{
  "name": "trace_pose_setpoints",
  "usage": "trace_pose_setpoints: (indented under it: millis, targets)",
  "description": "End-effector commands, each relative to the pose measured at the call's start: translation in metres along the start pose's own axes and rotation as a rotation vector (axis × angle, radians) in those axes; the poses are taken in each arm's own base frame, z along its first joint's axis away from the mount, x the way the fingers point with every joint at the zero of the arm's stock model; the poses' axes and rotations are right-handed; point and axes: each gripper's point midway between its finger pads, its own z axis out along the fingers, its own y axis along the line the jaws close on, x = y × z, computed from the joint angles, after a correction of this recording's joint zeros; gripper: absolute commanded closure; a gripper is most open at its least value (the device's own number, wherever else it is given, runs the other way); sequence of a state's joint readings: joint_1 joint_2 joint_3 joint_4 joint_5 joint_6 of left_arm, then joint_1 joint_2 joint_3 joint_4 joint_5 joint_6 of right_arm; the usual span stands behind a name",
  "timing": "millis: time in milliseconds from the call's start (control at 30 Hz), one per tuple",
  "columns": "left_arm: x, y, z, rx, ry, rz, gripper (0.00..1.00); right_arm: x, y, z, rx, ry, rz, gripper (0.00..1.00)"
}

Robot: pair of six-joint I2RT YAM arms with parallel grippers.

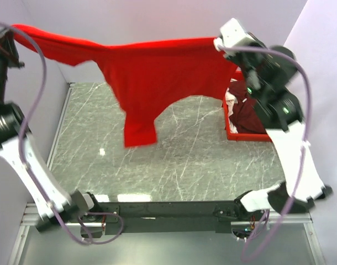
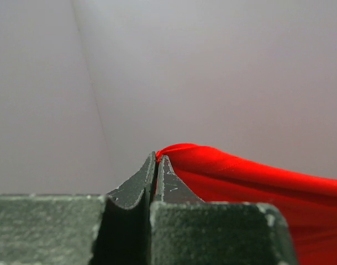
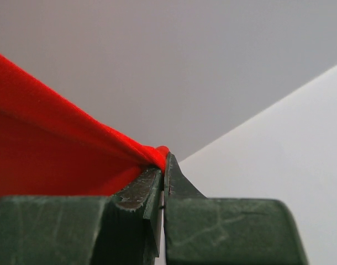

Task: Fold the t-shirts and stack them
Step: Flatten the tshirt out

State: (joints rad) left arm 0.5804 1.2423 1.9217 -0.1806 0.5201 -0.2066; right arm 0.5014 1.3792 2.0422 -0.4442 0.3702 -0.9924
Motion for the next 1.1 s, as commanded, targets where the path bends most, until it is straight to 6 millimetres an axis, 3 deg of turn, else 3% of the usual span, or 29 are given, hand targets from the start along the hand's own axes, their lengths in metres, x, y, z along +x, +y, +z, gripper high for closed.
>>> trace_pose_setpoints:
  millis: [0, 67, 133, 200, 267, 300, 333, 400, 433, 500, 533, 600, 633, 700, 733, 767, 800, 833, 900, 1000, 1033, 1067]
  targets:
    - [-0.064, -0.027, -0.039, 0.000, -0.173, 0.111, 1.00, -0.006, -0.040, -0.041, 0.106, -0.059, 0.061, 1.00]
    - [-0.069, -0.027, -0.051, -0.039, -0.183, 0.131, 1.00, -0.006, -0.051, -0.059, 0.125, -0.083, 0.080, 1.00]
    - [-0.088, -0.031, -0.069, -0.083, -0.232, 0.170, 0.99, -0.005, -0.054, -0.068, 0.132, -0.092, 0.093, 1.00]
    - [-0.104, -0.037, -0.081, -0.099, -0.271, 0.210, 1.00, -0.007, -0.072, -0.086, 0.178, -0.125, 0.117, 1.00]
    - [-0.123, -0.039, -0.088, -0.122, -0.312, 0.233, 1.00, -0.014, -0.089, -0.098, 0.223, -0.161, 0.128, 1.00]
    - [-0.123, -0.035, -0.082, -0.129, -0.305, 0.231, 0.99, -0.019, -0.100, -0.104, 0.248, -0.182, 0.137, 1.00]
    - [-0.139, -0.038, -0.086, -0.133, -0.328, 0.244, 0.99, -0.023, -0.102, -0.101, 0.253, -0.191, 0.127, 1.00]
    - [-0.135, -0.026, -0.069, -0.140, -0.303, 0.247, 1.00, -0.034, -0.117, -0.102, 0.285, -0.221, 0.120, 1.00]
    - [-0.150, -0.031, -0.070, -0.133, -0.328, 0.267, 1.00, -0.038, -0.109, -0.087, 0.270, -0.214, 0.093, 1.00]
    - [-0.137, -0.021, -0.052, -0.119, -0.271, 0.263, 1.00, -0.042, -0.108, -0.074, 0.270, -0.213, 0.062, 1.00]
    - [-0.128, -0.018, -0.045, -0.109, -0.238, 0.260, 1.00, -0.042, -0.093, -0.056, 0.241, -0.200, 0.044, 1.00]
    - [-0.096, -0.012, -0.032, -0.073, -0.143, 0.242, 1.00, -0.037, -0.072, -0.033, 0.192, -0.189, 0.015, 1.00]
    - [-0.063, -0.004, -0.025, -0.065, -0.069, 0.216, 1.00, -0.032, -0.054, -0.015, 0.157, -0.168, -0.003, 1.00]
    - [-0.027, -0.008, -0.024, 0.000, 0.007, 0.200, 0.99, -0.018, -0.019, 0.009, 0.084, -0.139, -0.017, 1.00]
    - [0.021, -0.001, -0.021, 0.024, 0.105, 0.186, 0.99, -0.007, 0.001, 0.024, 0.044, -0.112, -0.032, 1.00]
    - [0.041, 0.000, -0.021, 0.042, 0.146, 0.168, 0.99, 0.002, 0.019, 0.033, 0.001, -0.094, -0.043, 1.00]
    - [0.063, 0.000, -0.022, 0.061, 0.187, 0.160, 1.00, 0.016, 0.049, 0.044, -0.064, -0.068, -0.061, 1.00]
    - [0.103, 0.004, -0.024, 0.080, 0.272, 0.116, 0.99, 0.028, 0.075, 0.056, -0.120, -0.044, -0.058, 1.00]
    - [0.148, 0.006, -0.023, 0.115, 0.358, 0.088, 0.99, 0.054, 0.128, 0.067, -0.247, 0.006, -0.075, 1.00]
    - [0.238, 0.007, -0.030, 0.149, 0.536, 0.014, 0.99, 0.089, 0.205, 0.082, -0.413, 0.057, -0.077, 1.00]
    - [0.260, 0.012, -0.030, 0.116, 0.577, 0.017, 0.99, 0.105, 0.237, 0.090, -0.471, 0.081, -0.081, 1.00]
    - [0.289, 0.006, -0.028, 0.144, 0.626, -0.001, 0.99, 0.116, 0.257, 0.093, -0.517, 0.102, -0.086, 1.00]
